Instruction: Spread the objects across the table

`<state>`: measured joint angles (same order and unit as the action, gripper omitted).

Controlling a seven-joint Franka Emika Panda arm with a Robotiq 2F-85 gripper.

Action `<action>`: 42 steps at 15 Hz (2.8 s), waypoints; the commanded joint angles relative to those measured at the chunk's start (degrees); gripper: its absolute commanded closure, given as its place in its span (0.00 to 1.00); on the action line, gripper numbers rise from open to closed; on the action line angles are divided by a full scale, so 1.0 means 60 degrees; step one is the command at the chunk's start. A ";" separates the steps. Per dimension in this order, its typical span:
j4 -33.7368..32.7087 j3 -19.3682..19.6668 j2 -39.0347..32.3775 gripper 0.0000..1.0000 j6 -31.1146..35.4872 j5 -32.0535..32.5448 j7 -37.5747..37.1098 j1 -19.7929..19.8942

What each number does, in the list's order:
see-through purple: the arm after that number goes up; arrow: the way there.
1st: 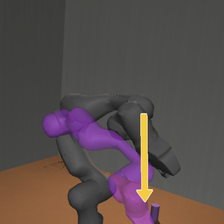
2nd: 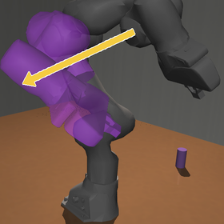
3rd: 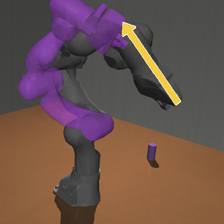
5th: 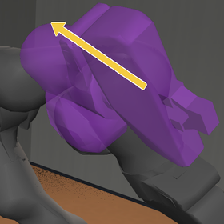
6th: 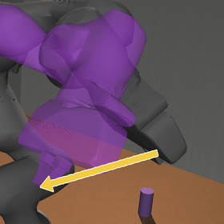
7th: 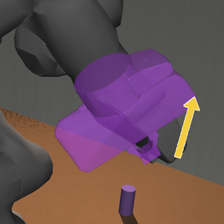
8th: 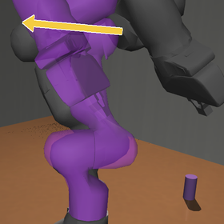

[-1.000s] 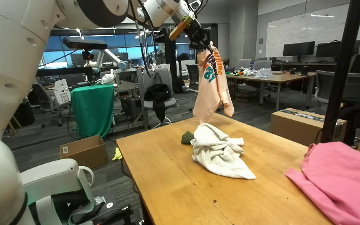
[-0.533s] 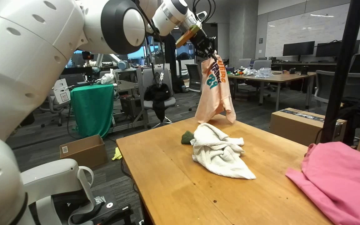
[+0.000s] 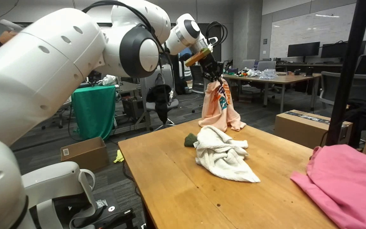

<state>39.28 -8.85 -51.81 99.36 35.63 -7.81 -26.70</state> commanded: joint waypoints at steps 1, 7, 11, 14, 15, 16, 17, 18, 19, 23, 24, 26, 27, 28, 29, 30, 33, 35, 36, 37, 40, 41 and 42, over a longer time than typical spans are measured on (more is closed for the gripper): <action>-0.0892 0.0524 -0.0417 0.96 -0.0991 -0.1260 0.0934 -0.0275; -0.1431 0.0718 -0.0398 0.65 -0.2591 -0.2592 0.1842 -0.0282; -0.1296 0.0345 -0.0057 0.36 -0.2871 -0.2413 0.2057 -0.0111; -0.1377 0.0374 0.0074 0.14 -0.2924 -0.2349 0.2136 -0.0110; -0.1356 0.0382 0.0167 0.05 -0.2951 -0.2355 0.2109 -0.0074; -0.1353 0.0410 0.0243 0.01 -0.3021 -0.2346 0.2042 -0.0046; -0.1284 0.0441 0.0365 0.00 -0.3115 -0.2330 0.1982 0.0011; -0.1265 0.0465 0.0469 0.00 -0.3220 -0.2332 0.1918 0.0074; -0.1168 0.0458 0.0643 0.00 -0.3338 -0.2370 0.1912 0.0180; -0.0939 0.0390 0.1241 0.00 -0.3850 -0.2529 0.1769 0.0702; -0.0858 0.0369 0.1396 0.00 -0.3933 -0.2547 0.1799 0.0844; -0.0705 0.0285 0.1796 0.00 -0.4231 -0.2595 0.1492 0.0802; -0.0638 0.0237 0.1952 0.00 -0.4340 -0.2670 0.1452 0.0858; -0.0540 0.0196 0.2098 0.00 -0.4377 -0.2735 0.1415 0.0889; -0.0431 0.0157 0.2221 0.00 -0.4433 -0.2772 0.1364 0.0876; -0.0288 0.0084 0.2398 0.00 -0.4478 -0.2819 0.1341 0.0897; 0.0482 -0.0123 0.2944 0.00 -0.4422 -0.2959 0.1239 0.0918; 0.1262 -0.0211 0.3451 0.00 -0.4215 -0.3041 0.1078 0.0973; 0.1736 -0.0137 0.3659 0.00 -0.3908 -0.2966 0.0987 0.1135; 0.2231 -0.0114 0.3945 0.00 -0.3714 -0.2965 0.0799 0.1196; 0.3520 0.0045 0.4605 0.00 -0.2982 -0.2766 0.0181 0.1390; 0.3954 0.0088 0.4833 0.00 -0.2756 -0.2764 -0.0010 0.1488; 0.4401 0.0110 0.5068 0.00 -0.2517 -0.2848 -0.0128 0.1647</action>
<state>54.34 -8.63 -28.41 79.01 18.92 -5.36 -19.03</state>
